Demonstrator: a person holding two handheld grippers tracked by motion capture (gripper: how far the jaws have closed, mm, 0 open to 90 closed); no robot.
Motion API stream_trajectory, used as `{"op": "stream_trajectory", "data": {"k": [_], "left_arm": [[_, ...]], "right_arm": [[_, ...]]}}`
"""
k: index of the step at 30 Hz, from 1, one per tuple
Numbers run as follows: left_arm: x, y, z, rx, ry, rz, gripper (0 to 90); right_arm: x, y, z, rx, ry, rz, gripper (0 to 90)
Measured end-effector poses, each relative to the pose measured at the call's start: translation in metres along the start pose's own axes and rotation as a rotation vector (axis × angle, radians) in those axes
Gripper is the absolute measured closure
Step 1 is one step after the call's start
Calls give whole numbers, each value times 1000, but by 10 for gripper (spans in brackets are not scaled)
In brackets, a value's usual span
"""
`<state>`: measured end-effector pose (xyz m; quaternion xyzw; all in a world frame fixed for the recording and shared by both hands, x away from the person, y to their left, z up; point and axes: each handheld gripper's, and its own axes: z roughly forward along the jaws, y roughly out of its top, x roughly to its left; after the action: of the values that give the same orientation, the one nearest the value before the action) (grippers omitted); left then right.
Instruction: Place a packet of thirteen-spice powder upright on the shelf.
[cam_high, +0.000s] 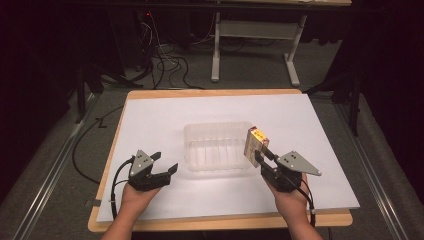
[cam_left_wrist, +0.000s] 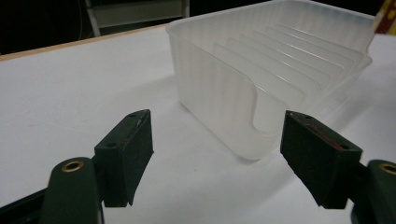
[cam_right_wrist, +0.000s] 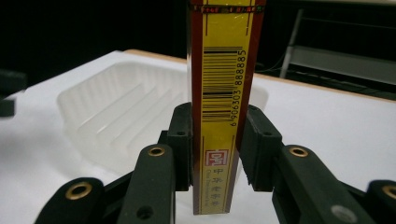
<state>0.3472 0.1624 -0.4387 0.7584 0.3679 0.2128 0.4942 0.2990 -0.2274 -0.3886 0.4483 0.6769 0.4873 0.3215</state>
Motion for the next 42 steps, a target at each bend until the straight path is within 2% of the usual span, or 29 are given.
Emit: {"op": "stream_trajectory", "data": {"k": [3, 11, 19, 22, 31, 38, 42], "left_arm": [[-1, 0, 0, 0, -9, 2, 257], [-3, 0, 2, 5, -23, 9, 256], [-4, 1, 1, 2, -41, 14, 256], [-5, 1, 1, 4, -44, 14, 256], [-6, 1, 2, 1, -53, 16, 260], [-7, 1, 1, -3, -54, 18, 260], [-7, 1, -1, -7, -58, 20, 263]], "right_arm": [[2, 7, 7, -14, -40, 13, 688], [13, 20, 32, -22, -148, 3, 686], [17, 19, 58, -19, -236, 31, 686], [16, 18, 65, -13, -250, 52, 686], [15, 11, 83, 3, -312, 61, 684], [16, 2, 91, 10, -336, 74, 683], [19, -5, 94, 21, -330, 71, 682]]}}
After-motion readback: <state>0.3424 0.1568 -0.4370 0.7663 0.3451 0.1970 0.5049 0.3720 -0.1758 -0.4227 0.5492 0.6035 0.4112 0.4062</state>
